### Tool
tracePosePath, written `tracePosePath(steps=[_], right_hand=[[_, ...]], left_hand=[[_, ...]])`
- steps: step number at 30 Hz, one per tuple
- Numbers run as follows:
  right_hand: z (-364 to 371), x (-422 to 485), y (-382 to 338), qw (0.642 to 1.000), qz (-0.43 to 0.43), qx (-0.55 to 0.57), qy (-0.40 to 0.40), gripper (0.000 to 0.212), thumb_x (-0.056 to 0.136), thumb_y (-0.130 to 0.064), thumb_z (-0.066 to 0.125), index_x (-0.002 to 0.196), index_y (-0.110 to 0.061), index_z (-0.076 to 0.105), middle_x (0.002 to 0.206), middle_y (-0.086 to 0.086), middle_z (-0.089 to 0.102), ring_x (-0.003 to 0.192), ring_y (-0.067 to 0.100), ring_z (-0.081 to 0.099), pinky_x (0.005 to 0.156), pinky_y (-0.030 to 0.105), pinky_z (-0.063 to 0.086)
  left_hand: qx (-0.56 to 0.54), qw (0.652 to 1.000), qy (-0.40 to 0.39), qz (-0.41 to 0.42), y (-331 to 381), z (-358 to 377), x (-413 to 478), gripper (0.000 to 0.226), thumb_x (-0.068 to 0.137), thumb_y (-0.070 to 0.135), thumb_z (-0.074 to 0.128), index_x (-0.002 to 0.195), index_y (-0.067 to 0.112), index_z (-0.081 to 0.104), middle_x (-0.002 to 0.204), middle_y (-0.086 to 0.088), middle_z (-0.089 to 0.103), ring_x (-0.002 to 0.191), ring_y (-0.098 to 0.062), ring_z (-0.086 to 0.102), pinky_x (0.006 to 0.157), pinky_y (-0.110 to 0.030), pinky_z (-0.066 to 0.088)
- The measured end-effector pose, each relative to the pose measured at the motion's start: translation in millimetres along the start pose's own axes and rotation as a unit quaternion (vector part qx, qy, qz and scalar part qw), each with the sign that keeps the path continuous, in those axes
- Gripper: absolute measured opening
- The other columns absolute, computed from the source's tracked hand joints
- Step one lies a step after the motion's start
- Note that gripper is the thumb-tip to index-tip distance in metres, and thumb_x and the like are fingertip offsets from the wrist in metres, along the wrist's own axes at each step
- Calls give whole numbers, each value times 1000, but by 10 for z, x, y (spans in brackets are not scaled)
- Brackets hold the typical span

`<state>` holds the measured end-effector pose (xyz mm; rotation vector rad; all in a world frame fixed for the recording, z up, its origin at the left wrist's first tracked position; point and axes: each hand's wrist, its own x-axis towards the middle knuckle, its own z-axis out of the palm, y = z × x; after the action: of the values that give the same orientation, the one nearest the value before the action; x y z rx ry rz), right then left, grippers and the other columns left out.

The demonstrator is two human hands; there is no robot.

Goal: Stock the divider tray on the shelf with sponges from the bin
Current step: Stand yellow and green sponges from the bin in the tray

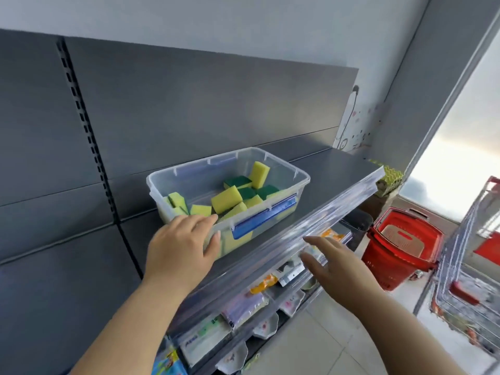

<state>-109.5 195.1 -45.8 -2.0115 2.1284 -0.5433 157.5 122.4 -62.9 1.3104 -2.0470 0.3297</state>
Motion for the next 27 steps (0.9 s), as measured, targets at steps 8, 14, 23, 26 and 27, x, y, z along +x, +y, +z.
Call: tracePosePath(steps=[8, 14, 23, 26, 27], right_hand=[[-256, 1188, 318, 992, -63, 79, 78, 40, 89, -43, 49, 127, -31, 51, 122, -12, 53, 110, 6, 49, 87, 20, 35], [-131, 2367, 397, 976, -178, 119, 29, 37, 89, -39, 53, 125, -29, 54, 115, -11, 55, 94, 6, 49, 80, 22, 40], [230, 3713, 18, 898, -389, 33, -201, 39, 92, -36, 52, 128, -23, 51, 125, -1, 57, 109, 16, 54, 91, 28, 44], [549, 3933, -278, 867, -396, -38, -301, 45, 93, -37, 49, 133, -17, 45, 134, 3, 50, 120, 22, 48, 99, 31, 39], [654, 3966, -351, 857, -393, -78, -325, 49, 93, -39, 48, 136, -15, 41, 138, 5, 47, 124, 25, 44, 100, 32, 36]], left_hand=[[48, 995, -82, -38, -5, 612, 734, 43, 85, 40, 37, 101, 20, 71, 92, 6, 70, 81, -18, 66, 57, -28, 50], [112, 978, -102, -147, -91, 895, 963, 37, 87, 42, 41, 102, 26, 70, 94, 9, 70, 84, -17, 67, 48, -24, 45], [189, 915, -95, -345, 255, 972, 1192, 21, 85, 28, 64, 105, 29, 69, 93, 12, 70, 73, -15, 65, 46, -11, 18], [229, 902, -75, -357, 395, 884, 1167, 27, 84, 35, 49, 102, 30, 69, 89, 12, 70, 72, -17, 65, 45, -15, 25], [234, 902, -75, -354, 436, 866, 1166, 33, 84, 37, 43, 102, 30, 69, 88, 12, 69, 72, -17, 65, 45, -17, 30]])
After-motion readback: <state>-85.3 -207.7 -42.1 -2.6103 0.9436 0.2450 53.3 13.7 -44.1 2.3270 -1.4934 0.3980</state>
